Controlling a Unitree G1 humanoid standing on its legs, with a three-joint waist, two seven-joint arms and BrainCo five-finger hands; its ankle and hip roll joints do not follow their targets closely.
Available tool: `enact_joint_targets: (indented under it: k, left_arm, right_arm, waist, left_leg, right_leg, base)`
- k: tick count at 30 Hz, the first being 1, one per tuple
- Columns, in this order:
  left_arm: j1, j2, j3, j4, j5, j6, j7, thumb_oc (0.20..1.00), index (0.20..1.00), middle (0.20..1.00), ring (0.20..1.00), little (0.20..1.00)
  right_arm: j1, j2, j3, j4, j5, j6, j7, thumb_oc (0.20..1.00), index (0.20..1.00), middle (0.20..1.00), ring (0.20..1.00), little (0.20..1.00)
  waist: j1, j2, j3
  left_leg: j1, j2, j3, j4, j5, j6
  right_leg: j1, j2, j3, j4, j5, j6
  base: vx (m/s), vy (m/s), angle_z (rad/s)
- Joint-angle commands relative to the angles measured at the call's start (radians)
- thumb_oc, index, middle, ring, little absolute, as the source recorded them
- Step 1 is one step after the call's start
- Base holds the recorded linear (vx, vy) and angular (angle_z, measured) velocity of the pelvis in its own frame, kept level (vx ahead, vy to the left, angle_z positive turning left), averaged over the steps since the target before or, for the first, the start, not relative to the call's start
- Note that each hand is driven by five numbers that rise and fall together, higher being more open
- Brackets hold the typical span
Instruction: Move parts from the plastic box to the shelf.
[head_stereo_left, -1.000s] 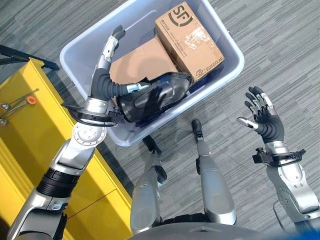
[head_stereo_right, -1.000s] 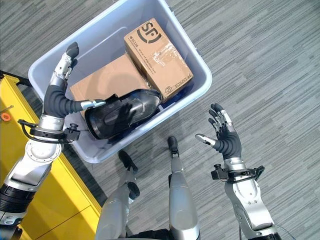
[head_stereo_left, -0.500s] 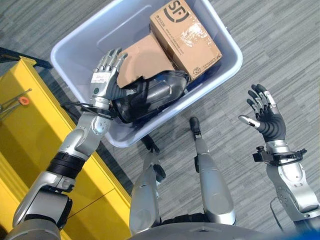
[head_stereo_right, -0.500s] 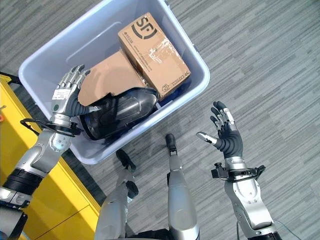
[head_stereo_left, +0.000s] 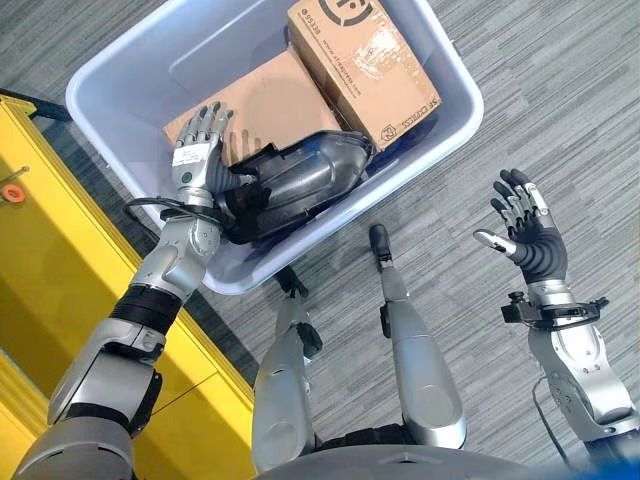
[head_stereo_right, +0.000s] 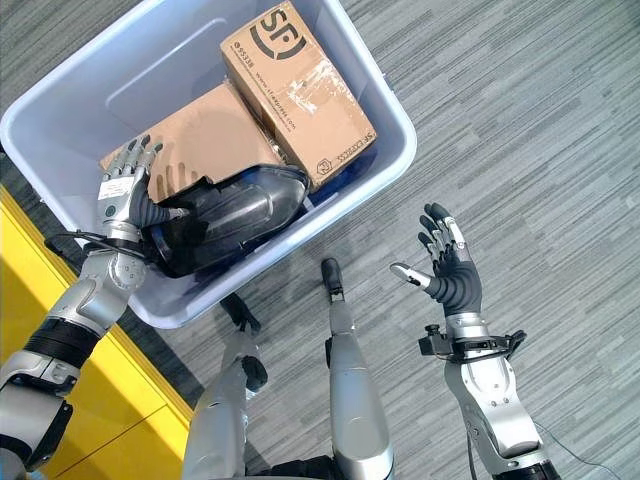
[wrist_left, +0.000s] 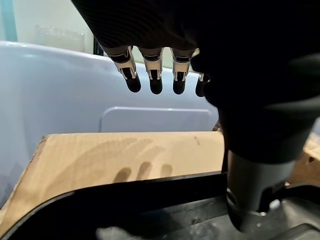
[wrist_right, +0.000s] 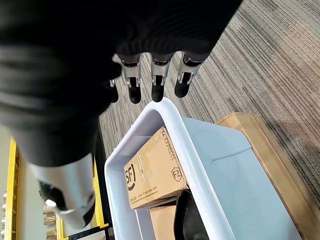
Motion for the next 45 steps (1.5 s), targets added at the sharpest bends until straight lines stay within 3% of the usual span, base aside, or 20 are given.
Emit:
enact_joint_targets:
  k: [1,17,39,40,41,43,44,45]
  left_arm:
    - [-0.081,0.062,0.01,0.066,-0.005,0.004,0.057,1.0,1.0,1.0,1.0,1.0]
    - [-0.197,0.038,-0.087,0.25,-0.055,0.022,0.051,1.0,1.0,1.0,1.0,1.0]
    - [-0.222,0.015,-0.092,0.375,-0.152,0.026,0.061,1.0,1.0,1.0,1.0,1.0]
    - [-0.219,-0.002,-0.094,0.393,-0.161,0.027,0.063,0.598,0.598,0.598,0.598,0.598]
    - [-0.22,-0.002,-0.094,0.394,-0.161,0.026,0.063,0.567,0.567,0.567,0.567,0.567]
    - [-0.217,-0.015,-0.096,0.408,-0.161,0.028,0.063,0.266,0.266,0.266,0.266,0.266]
    - [-0.215,-0.022,-0.099,0.411,-0.161,0.029,0.061,0.2,0.2,0.2,0.2,0.2]
    - [-0.213,-0.03,-0.101,0.414,-0.161,0.029,0.059,0.2,0.2,0.2,0.2,0.2]
  right_arm:
    - [-0.051,0.007,-0.057,-0.009,0.008,-0.055,-0.008,1.0,1.0,1.0,1.0,1.0]
    - [-0.054,-0.011,-0.043,-0.01,0.019,-0.073,-0.02,1.0,1.0,1.0,1.0,1.0]
    - [-0.039,-0.019,-0.032,-0.02,0.033,-0.084,-0.023,1.0,1.0,1.0,1.0,1.0]
    - [-0.043,-0.017,-0.026,-0.016,0.034,-0.086,-0.027,1.0,1.0,1.0,1.0,1.0]
    - [-0.044,-0.017,-0.026,-0.016,0.034,-0.086,-0.027,1.0,1.0,1.0,1.0,1.0]
    - [-0.043,-0.018,-0.024,-0.014,0.033,-0.086,-0.029,1.0,1.0,1.0,1.0,1.0]
    - [-0.043,-0.017,-0.023,-0.014,0.032,-0.086,-0.029,1.0,1.0,1.0,1.0,1.0]
    - [-0.042,-0.017,-0.022,-0.012,0.032,-0.087,-0.029,1.0,1.0,1.0,1.0,1.0]
  waist:
    - [-0.022,-0.019,0.019]
    - [-0.032,-0.028,0.019]
    - [-0.038,-0.043,0.019]
    - [-0.039,-0.045,0.019]
    - [-0.039,-0.045,0.019]
    - [-0.039,-0.045,0.019]
    - [-0.039,-0.045,0.019]
    - [-0.039,-0.045,0.019]
  left_leg:
    - [-0.048,0.02,-0.084,0.254,-0.221,-0.03]
    - [-0.103,0.023,-0.087,0.273,-0.225,-0.026]
    - [-0.232,0.039,-0.106,0.361,-0.257,-0.012]
    - [-0.248,0.043,-0.108,0.377,-0.264,-0.009]
    - [-0.249,0.043,-0.109,0.378,-0.265,-0.008]
    - [-0.254,0.043,-0.109,0.383,-0.268,-0.006]
    - [-0.256,0.043,-0.11,0.384,-0.268,-0.006]
    - [-0.257,0.041,-0.111,0.385,-0.269,-0.005]
  right_leg:
    - [-0.055,-0.016,0.023,0.245,-0.184,0.046]
    - [-0.11,-0.007,0.025,0.261,-0.187,0.046]
    - [-0.227,0.006,0.031,0.319,-0.2,0.036]
    - [-0.245,0.009,0.032,0.333,-0.203,0.035]
    - [-0.246,0.01,0.032,0.334,-0.203,0.035]
    - [-0.252,0.01,0.033,0.339,-0.205,0.034]
    - [-0.254,0.01,0.033,0.339,-0.205,0.034]
    - [-0.255,0.011,0.034,0.338,-0.205,0.034]
  base:
    - [0.0,0.0,0.0]
    - [0.0,0.0,0.0]
    - [0.0,-0.001,0.01]
    - [0.0,-0.004,-0.03]
    - [0.0,0.0,0.0]
    - [0.0,0.003,-0.02]
    - [0.0,0.0,0.0]
    - [0.0,0.0,0.0]
